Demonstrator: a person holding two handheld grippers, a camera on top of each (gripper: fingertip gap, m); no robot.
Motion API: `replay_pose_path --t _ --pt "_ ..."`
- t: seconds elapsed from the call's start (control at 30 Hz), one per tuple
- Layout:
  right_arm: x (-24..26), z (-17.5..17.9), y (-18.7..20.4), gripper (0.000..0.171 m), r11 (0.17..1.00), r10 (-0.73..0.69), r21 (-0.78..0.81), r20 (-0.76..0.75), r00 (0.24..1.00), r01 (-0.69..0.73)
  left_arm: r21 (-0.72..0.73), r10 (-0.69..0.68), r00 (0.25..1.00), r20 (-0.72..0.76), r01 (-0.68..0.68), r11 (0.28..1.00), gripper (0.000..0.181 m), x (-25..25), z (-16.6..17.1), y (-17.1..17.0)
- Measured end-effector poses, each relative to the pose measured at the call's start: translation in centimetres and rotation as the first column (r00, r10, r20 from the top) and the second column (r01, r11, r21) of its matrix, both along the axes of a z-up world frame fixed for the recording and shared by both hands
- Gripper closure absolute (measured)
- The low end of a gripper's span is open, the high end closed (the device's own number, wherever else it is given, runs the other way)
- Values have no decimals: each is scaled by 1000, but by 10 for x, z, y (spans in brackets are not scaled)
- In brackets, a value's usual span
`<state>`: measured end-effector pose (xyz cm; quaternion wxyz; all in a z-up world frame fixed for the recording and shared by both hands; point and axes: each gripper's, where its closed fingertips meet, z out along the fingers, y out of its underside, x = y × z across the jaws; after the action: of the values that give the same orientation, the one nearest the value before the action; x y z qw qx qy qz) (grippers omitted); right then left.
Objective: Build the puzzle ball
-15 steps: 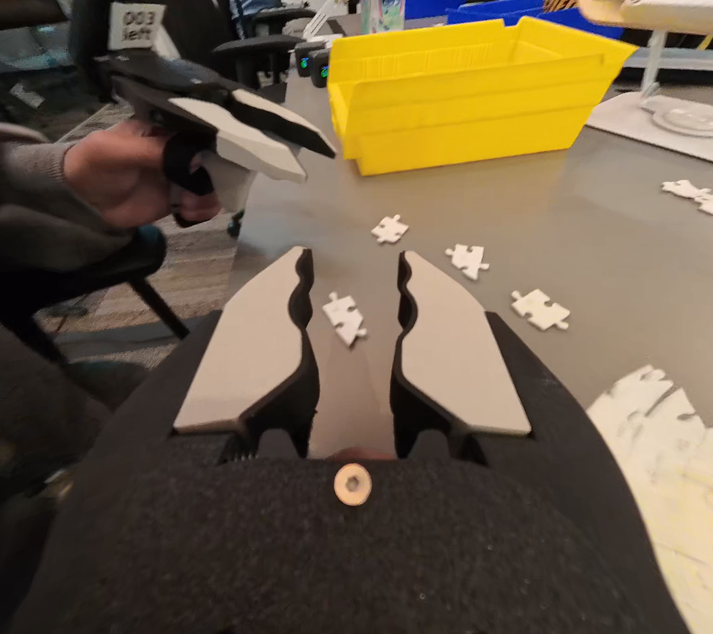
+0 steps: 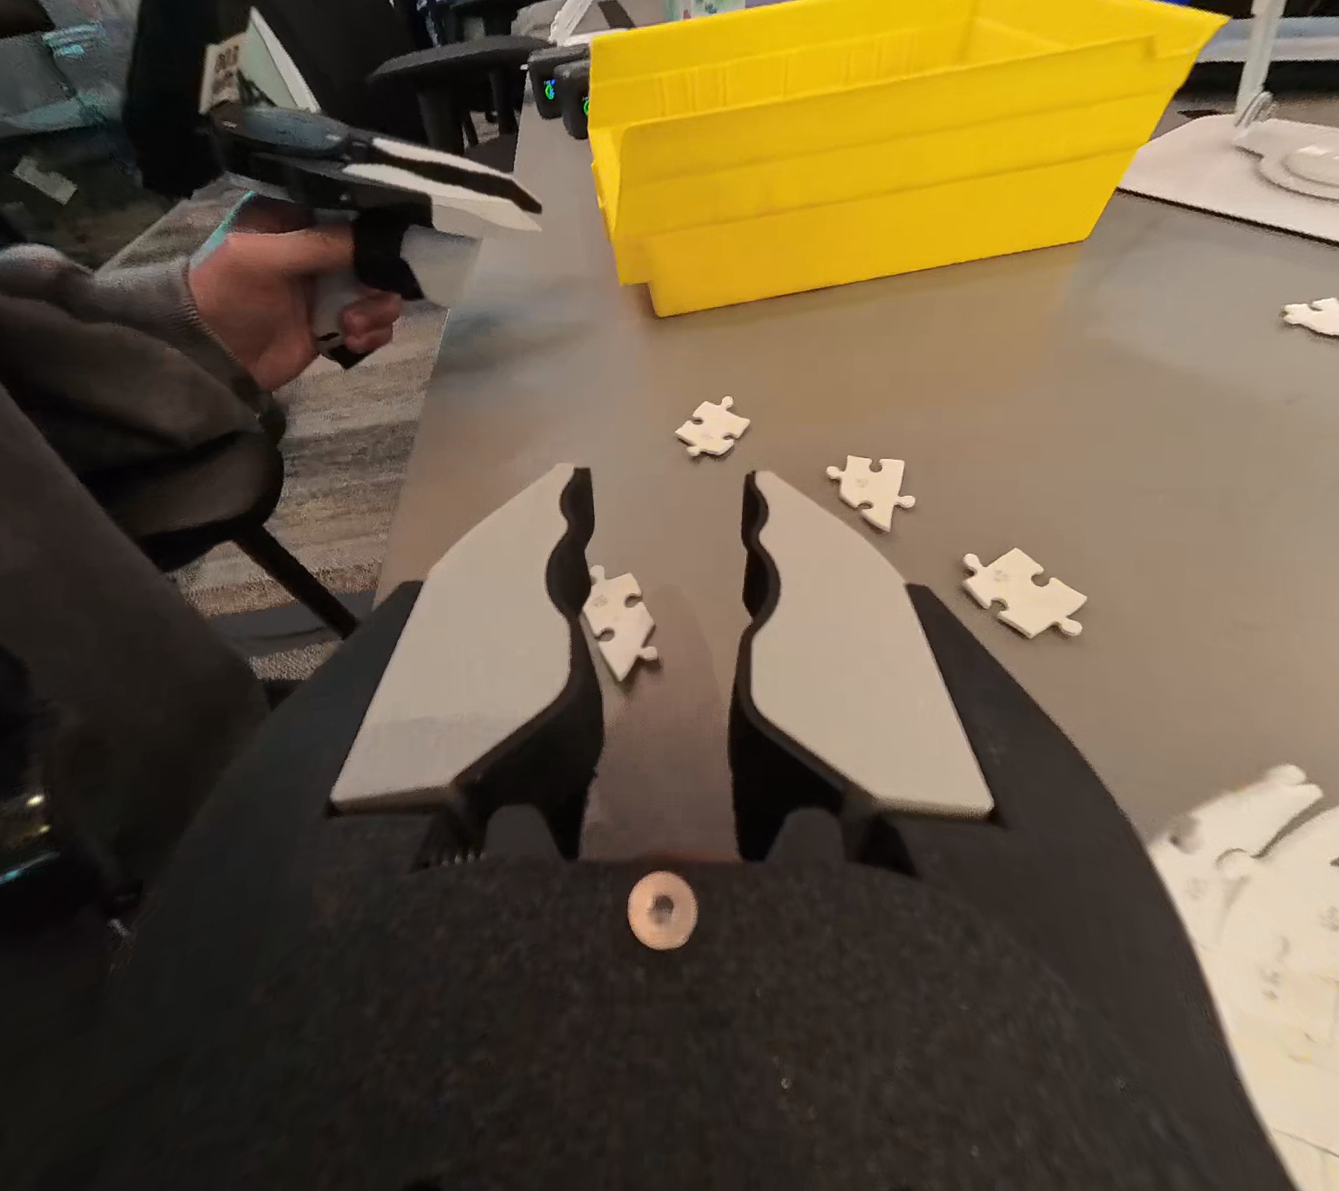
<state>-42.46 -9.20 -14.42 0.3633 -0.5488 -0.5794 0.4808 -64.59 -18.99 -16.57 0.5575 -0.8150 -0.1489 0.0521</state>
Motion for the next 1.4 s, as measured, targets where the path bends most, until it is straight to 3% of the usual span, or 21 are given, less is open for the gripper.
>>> replay_pose_path --t 0.17,0.33,0.83,1.4 --pt "-2 -11 -12 132 998 62 9 83 995 -63 55 -28 994 104 23 998 127 -2 2 1" --pt "-5 -17 -14 134 996 88 -7 125 988 -88 45 -30 998 51 28 999 127 -2 5 2" --pt "-1 -9 -9 128 998 52 -23 68 996 -51 -11 -104 994 28 104 995 127 21 2 11" --pt "-2 -12 -9 129 995 75 -73 84 994 -69 1 -96 992 85 96 995 128 17 -4 15"
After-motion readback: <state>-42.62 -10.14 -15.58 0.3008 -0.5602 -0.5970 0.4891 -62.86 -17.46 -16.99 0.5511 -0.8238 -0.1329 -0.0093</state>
